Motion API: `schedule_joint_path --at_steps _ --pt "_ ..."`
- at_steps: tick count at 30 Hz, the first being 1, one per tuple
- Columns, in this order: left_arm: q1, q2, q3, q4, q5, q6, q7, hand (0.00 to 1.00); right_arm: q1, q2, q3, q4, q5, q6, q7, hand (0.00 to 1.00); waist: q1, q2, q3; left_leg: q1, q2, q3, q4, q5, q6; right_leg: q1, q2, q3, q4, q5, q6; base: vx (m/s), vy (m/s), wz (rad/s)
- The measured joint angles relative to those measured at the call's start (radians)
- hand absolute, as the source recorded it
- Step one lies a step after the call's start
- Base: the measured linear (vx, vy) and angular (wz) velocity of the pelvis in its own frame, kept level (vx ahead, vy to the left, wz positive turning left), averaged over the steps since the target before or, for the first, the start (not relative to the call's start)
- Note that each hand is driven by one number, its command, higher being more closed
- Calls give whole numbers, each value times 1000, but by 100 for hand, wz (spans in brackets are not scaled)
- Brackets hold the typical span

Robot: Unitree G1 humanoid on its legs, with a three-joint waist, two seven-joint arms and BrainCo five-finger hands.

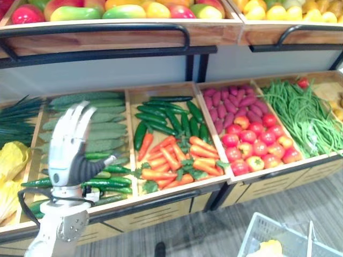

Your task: Pick vegetable in the basket

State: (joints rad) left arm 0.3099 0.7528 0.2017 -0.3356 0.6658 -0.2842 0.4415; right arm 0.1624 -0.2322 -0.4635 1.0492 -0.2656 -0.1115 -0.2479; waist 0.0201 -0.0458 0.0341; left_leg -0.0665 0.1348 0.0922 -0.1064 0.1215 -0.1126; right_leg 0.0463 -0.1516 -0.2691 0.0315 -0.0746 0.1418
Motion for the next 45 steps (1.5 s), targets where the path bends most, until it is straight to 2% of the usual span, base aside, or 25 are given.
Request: schedule_joint_path --at_steps 1,2,4,6,8,10,15,22,26,35,42,45 --pt "-5 35 -17 23 12 -18 -27 0 1 -4 0 -11 -1 -4 4 100 -2 3 -2 0 1 7 0 -3 0 -5 -1 7 2 0 0 29 7 -27" --pt "-17 108 -58 84 26 -58 -75 0 -2 -16 3 -33 -2 -15 13 100 -20 12 -4 0 1 16 0 -5 0 -12 -2 17 3 1 1 19 5 -21" --pt "-37 155 -98 139 29 -81 -103 0 1 -24 6 -55 -8 -26 16 100 -24 19 -5 5 2 37 0 -8 1 -23 -3 38 5 2 -1 33 10 -31" --pt "-79 179 -142 230 42 -87 -140 0 2 -34 20 -74 -9 -31 17 100 -31 31 -4 20 1 61 0 -11 3 -24 -6 60 4 3 -1 35 7 -33" --pt "-105 213 -172 268 50 -93 -168 0 9 -34 31 -92 -9 -31 18 100 -46 37 -3 20 0 64 0 -14 3 -25 -7 63 1 3 -1 27 4 -11" --pt "-130 243 -212 288 51 -108 -192 0 19 -34 40 -99 -10 -31 19 100 -46 40 -2 27 0 77 0 -19 3 -27 -8 75 -2 3 0 33 4 -20" --pt "-190 248 -328 347 46 -143 -257 0 36 -34 40 -129 -12 -28 19 100 -45 58 0 47 0 110 0 -37 0 -24 -10 101 -14 5 3 36 1 -17" --pt "-256 250 -431 438 44 -139 -321 0 37 -34 40 -153 -12 -23 19 100 -47 65 -1 52 0 132 0 -40 -1 -24 -10 112 -18 5 3 45 -8 -7" --pt "-268 249 -468 507 4 -114 -384 0 37 -34 39 -153 -12 -20 21 100 -48 67 1 58 1 156 0 -41 -2 -25 -9 125 -21 5 3 13 -6 -8" --pt "-266 218 -467 599 3 -73 -428 0 38 -35 32 -153 -13 14 43 100 -47 75 6 73 1 175 0 -57 -4 -23 -10 142 -29 5 3 0 1 -7" --pt "-239 175 -456 626 -33 -54 -449 0 31 -36 18 -153 -20 16 57 100 -46 76 7 74 0 174 0 -57 -5 -18 -10 140 -29 5 3 9 -2 0" --pt "-236 126 -429 652 -34 -33 -450 0 27 -36 19 -153 -27 18 60 100 -46 78 8 77 -1 173 0 -57 -5 -16 -10 140 -29 5 3 0 0 0"
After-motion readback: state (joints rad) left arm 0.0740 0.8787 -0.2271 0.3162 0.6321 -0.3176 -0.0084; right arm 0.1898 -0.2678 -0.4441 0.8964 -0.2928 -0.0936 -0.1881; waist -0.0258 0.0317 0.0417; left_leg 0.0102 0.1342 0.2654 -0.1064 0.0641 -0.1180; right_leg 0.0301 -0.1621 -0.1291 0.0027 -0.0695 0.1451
